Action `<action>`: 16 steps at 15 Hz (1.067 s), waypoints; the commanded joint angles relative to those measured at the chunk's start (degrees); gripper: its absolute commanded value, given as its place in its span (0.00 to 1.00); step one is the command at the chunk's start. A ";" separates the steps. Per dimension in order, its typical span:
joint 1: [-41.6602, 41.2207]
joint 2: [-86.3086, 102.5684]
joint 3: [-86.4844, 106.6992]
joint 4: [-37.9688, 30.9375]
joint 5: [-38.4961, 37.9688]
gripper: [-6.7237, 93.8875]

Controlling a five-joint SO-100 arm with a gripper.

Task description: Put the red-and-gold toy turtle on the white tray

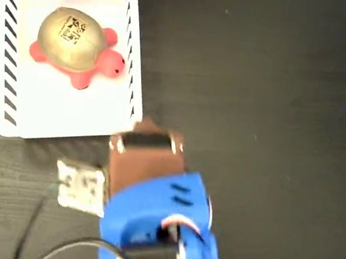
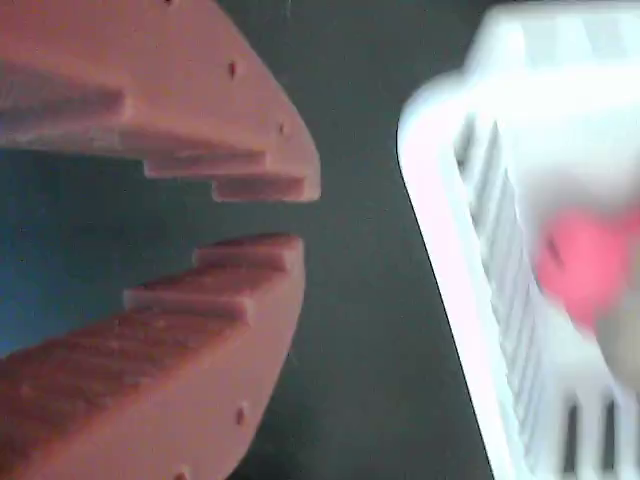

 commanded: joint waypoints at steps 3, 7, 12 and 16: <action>0.44 11.78 10.11 -0.79 -1.23 0.07; 0.88 20.92 16.96 2.72 -2.29 0.07; 1.14 27.95 18.46 9.23 -1.05 0.07; 1.23 29.18 18.63 9.49 -0.62 0.07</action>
